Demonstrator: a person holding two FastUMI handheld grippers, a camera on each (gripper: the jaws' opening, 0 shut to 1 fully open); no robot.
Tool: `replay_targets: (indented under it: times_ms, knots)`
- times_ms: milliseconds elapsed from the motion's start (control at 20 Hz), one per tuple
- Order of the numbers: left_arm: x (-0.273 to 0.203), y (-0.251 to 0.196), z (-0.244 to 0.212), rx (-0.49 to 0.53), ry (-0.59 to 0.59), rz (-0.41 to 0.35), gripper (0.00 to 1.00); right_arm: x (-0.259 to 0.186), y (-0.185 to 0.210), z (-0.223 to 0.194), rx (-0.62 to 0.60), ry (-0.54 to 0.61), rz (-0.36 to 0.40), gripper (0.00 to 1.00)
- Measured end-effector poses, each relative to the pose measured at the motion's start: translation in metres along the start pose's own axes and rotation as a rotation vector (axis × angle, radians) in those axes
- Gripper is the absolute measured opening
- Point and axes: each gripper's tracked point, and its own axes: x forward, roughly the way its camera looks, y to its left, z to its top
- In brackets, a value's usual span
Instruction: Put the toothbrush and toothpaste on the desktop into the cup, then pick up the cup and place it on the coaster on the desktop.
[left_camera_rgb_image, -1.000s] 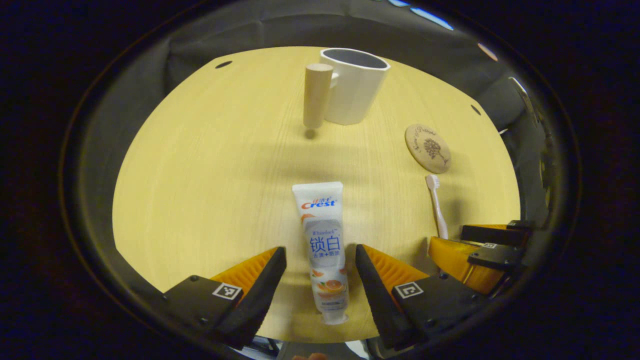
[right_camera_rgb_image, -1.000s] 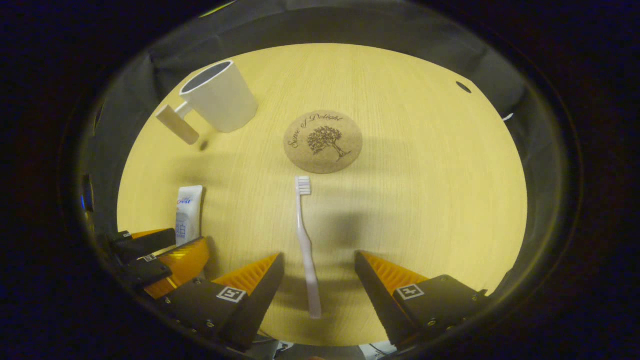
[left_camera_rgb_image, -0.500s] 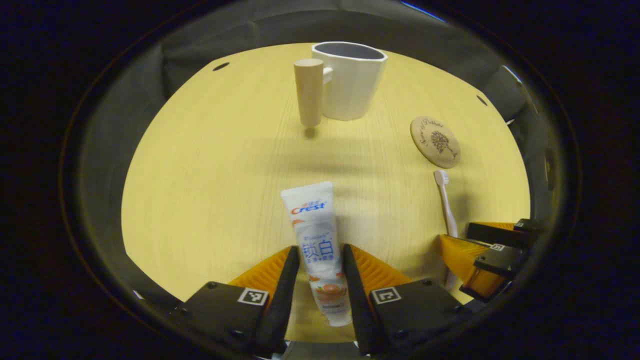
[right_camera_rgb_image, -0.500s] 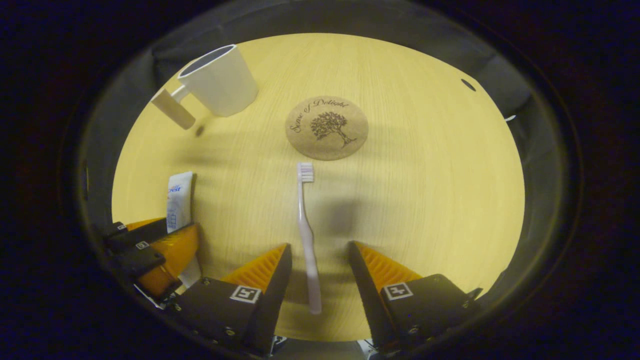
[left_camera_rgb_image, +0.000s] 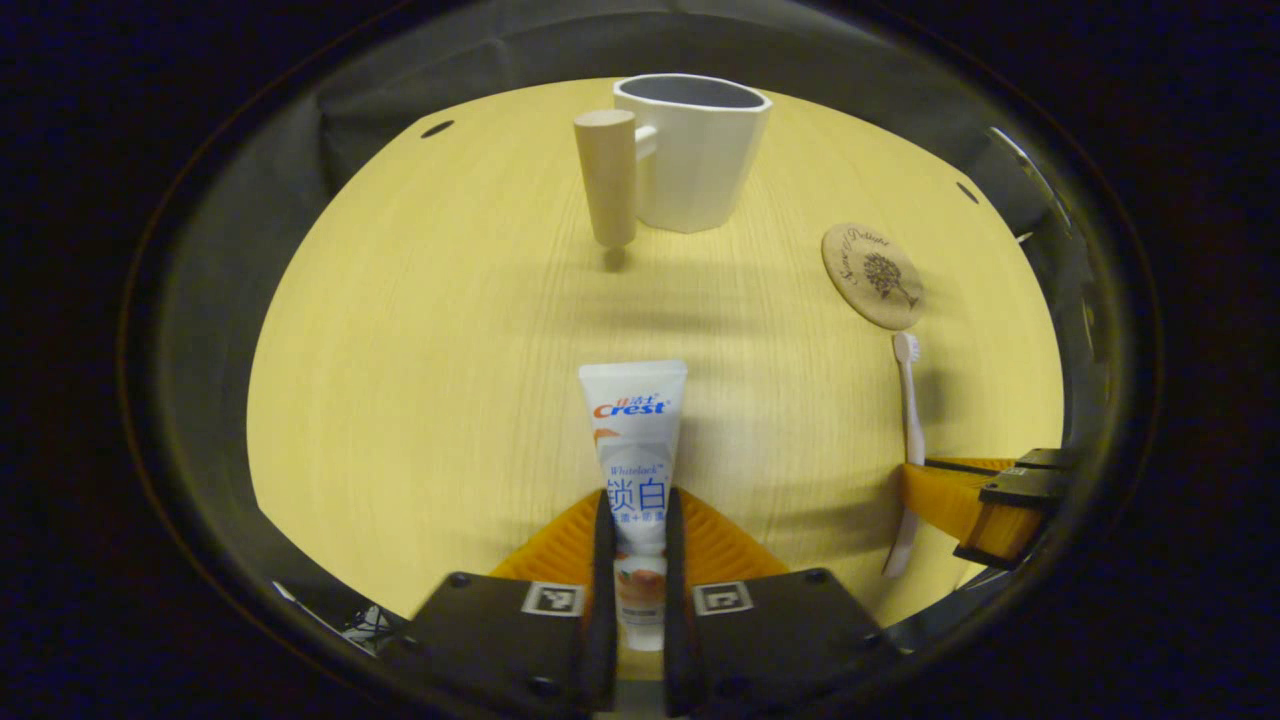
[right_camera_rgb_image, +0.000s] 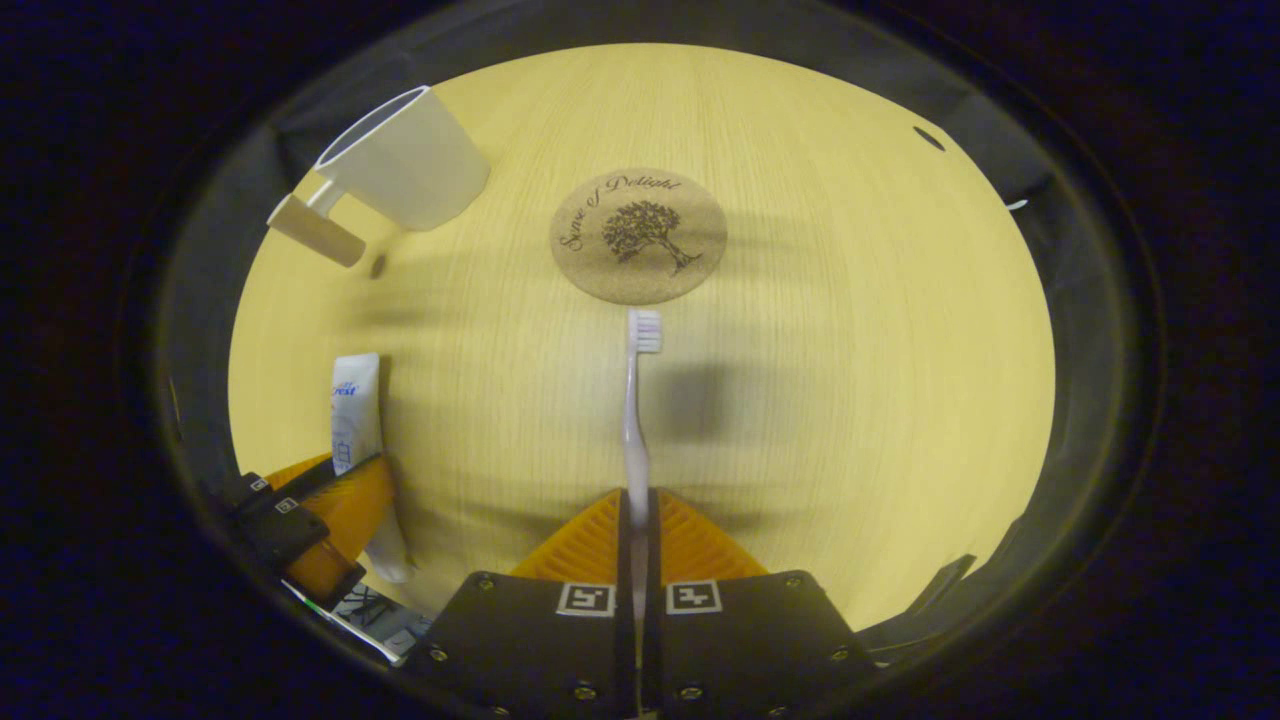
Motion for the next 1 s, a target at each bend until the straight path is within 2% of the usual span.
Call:
replay_targets:
  times_ms: [50,350,550,800,1000]
  knots:
    - [-0.004,0.001,-0.002,-0.004,0.012,0.003,0.21,0.001,0.001,0.000,0.005,-0.006,0.001,0.04]
    - [-0.006,0.000,-0.006,-0.052,0.030,-0.036,0.20,0.001,0.001,0.001,0.008,-0.013,-0.005,0.05]
    - [-0.031,-0.001,-0.002,-0.076,0.008,-0.064,0.20,0.000,0.000,0.002,0.013,-0.015,0.001,0.04]
    - [-0.085,-0.006,0.027,-0.088,-0.070,-0.110,0.20,0.000,0.000,0.002,0.009,-0.025,0.002,0.04]
    - [-0.123,-0.005,0.071,-0.127,-0.139,-0.153,0.20,0.000,0.000,0.002,0.013,-0.028,0.006,0.04]
